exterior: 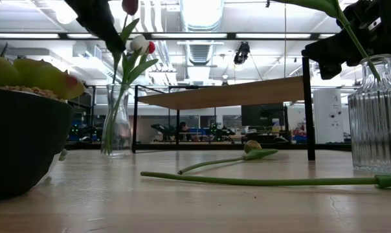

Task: Pick and place flowers into a vace then onto a shelf
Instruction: Put the dark red tulip into the left transparent vase, then put the pink tulip into the left transparent vase

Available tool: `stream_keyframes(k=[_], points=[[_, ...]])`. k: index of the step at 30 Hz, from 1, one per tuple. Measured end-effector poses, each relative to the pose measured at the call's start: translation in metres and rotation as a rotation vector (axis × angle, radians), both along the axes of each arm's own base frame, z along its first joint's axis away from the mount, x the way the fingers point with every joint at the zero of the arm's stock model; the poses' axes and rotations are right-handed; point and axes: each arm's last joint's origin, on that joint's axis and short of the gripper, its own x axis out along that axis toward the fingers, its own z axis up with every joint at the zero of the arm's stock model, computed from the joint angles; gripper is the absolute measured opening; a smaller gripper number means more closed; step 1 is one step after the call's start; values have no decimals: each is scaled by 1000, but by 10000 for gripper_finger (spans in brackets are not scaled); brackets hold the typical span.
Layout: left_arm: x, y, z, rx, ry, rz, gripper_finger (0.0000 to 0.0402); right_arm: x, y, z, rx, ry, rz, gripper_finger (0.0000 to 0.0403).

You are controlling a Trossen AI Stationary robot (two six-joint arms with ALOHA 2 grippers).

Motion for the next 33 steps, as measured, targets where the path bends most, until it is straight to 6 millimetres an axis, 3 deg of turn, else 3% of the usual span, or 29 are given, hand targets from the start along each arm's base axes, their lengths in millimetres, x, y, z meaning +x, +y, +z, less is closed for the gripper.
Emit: stream_keyframes(k=[4,8,15,20,28,33], points=[[-1,0,-8,3,23,18,7,0,0,0,0,0,0,62],[-2,1,-7,7,35,39,39,0,0,0,0,1,0,61],[-5,1,15,4,-5,56,139,0,0,0,0,1,0,68],[-14,1,43,5,-25,58,191,0,0,0,0,1,0,73],[-27,2,93,-77,-194,125,210,0,0,-1,-2,8,0,70],[-19,-2,99,-173,-235,145,210,0,0,-1,-2,9,0,64]])
